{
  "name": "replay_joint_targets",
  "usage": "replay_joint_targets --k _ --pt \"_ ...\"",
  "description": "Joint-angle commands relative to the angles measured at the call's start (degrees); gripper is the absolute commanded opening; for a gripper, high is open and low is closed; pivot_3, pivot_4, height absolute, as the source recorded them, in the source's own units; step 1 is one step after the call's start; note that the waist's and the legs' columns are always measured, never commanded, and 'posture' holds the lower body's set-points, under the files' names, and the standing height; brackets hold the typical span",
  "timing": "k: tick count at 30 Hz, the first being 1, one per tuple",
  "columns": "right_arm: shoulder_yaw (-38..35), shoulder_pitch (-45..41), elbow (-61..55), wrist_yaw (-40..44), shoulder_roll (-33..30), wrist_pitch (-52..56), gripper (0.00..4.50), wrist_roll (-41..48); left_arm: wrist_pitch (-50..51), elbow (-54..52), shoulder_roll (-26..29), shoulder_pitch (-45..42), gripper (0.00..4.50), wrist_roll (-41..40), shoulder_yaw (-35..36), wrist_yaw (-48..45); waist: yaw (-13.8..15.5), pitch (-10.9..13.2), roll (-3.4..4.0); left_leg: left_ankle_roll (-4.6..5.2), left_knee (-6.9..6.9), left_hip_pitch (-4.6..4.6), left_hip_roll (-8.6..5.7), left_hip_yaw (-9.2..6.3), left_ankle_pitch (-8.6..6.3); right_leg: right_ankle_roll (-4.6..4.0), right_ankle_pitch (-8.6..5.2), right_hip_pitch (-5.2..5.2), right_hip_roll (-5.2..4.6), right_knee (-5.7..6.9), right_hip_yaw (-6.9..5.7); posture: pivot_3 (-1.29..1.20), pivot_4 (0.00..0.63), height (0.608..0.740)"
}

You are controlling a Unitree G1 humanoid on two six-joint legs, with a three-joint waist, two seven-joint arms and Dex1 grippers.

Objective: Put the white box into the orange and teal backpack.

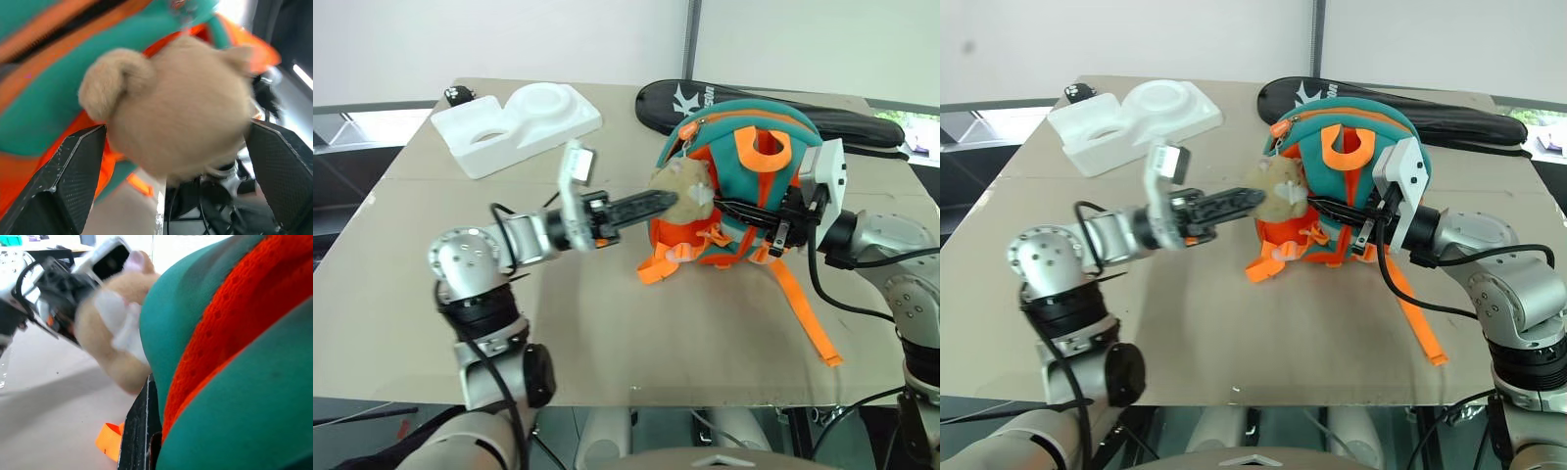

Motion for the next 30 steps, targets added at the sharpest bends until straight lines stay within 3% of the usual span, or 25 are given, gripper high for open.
replay_joint_targets --k 1,6,7,8,11,16,21,26,28,30 --pt "-2.1 -0.01 -3.45 -1.08 -0.47 -0.09 0.0 1.24 -2.65 -0.12 -3.11 -2.28 4.49 -0.65 0.52 5.61 -0.19 0.0 0.0 0.0 0.0 -0.01 0.0 -0.01 0.0 0.0 0.0 -0.01 0.0 0.0 0.0 0.0 0.15 0.74" --pt "-3.26 1.27 -3.71 -3.25 -0.26 -0.4 0.0 1.06 -3.32 0.7 -3.33 -3.04 2.6 -2.66 0.41 7.55 -0.2 0.0 0.0 0.0 -0.06 -0.07 -0.04 0.02 0.0 0.0 -0.01 -0.05 -0.02 -0.1 0.03 0.0 0.15 0.74" --pt "-3.36 1.58 -3.66 -3.59 -0.24 -0.65 0.0 0.8 -3.36 0.66 -2.68 -3.06 2.44 -3.03 0.34 7.58 -0.22 0.0 0.0 0.0 -0.06 -0.07 -0.06 0.02 0.0 0.0 -0.01 -0.05 -0.03 -0.1 0.03 0.0 0.15 0.74" --pt "-4.3 1.66 -2.8 -6.0 1.13 -1.2 0.0 0.24 -4.72 0.36 -0.48 -3.35 1.9 -4.74 1.54 4.89 -0.34 0.0 0.0 0.0 -0.06 -0.07 -0.06 0.01 0.0 0.01 -0.01 -0.05 -0.03 -0.1 0.03 0.0 0.15 0.74" --pt "-8.1 0.32 0.9 -13.85 5.27 -2.6 0.0 -1.24 -8.08 1.77 6.02 -4.84 1.08 -11.31 7.22 -0.85 -0.82 0.01 -0.02 0.0 -0.07 -0.03 -0.07 0.01 0.0 0.0 0.0 -0.06 -0.03 -0.03 0.02 0.0 0.15 0.74" --pt "-12.74 -1.77 5.0 -23.96 9.05 -2.29 0.0 -3.59 -10.88 10.06 12.17 -3.77 0.9 -18.07 13.06 3.43 -0.97 -0.01 0.07 -0.01 -0.07 -0.01 -0.09 0.02 0.0 0.0 0.0 -0.08 -0.07 0.01 0.05 0.0 0.15 0.74" --pt "-18.25 -6.04 8.77 -35.08 13.6 -3.53 0.0 -3.37 -10.91 10.61 18.45 11.26 0.87 -6.76 6.59 5.2 -1.27 -0.02 0.11 -0.02 -0.2 0.01 -0.08 0.02 0.0 0.0 -0.01 -0.13 -0.07 -0.04 0.16 0.0 0.15 0.74" --pt "-21.39 -9.33 9.88 -42.58 15.33 -2.54 0.0 -2.27 -23.57 15.63 13.93 21.41 0.82 8.84 -0.39 13.82 0.34 -0.06 0.08 -0.02 -0.19 -0.11 -0.12 0.04 0.0 -0.01 0.0 -0.15 -0.16 -0.07 -0.02 0.0 0.15 0.74" --pt "-20.78 -9.42 9.33 -42.72 14.54 -1.89 0.0 -1.82 -26.93 14.64 12.75 22.71 0.78 10.99 -2.74 13.11 0.32 -0.08 0.06 -0.02 -0.16 0.0 -0.14 0.12 0.0 -0.02 0.0 -0.08 -0.18 -0.06 0.1 0.0 0.15 0.74" --pt "-18.81 -8.66 7.86 -40.66 13.06 -1.22 0.0 -1.52 -31.4 12.64 10.92 22.29 0.44 11.05 -3.57 11.15 0.32 -0.09 0.06 -0.01 -0.16 0.02 -0.14 0.13 0.0 -0.03 0.0 -0.08 -0.17 -0.06 0.13 0.0 0.15 0.74"
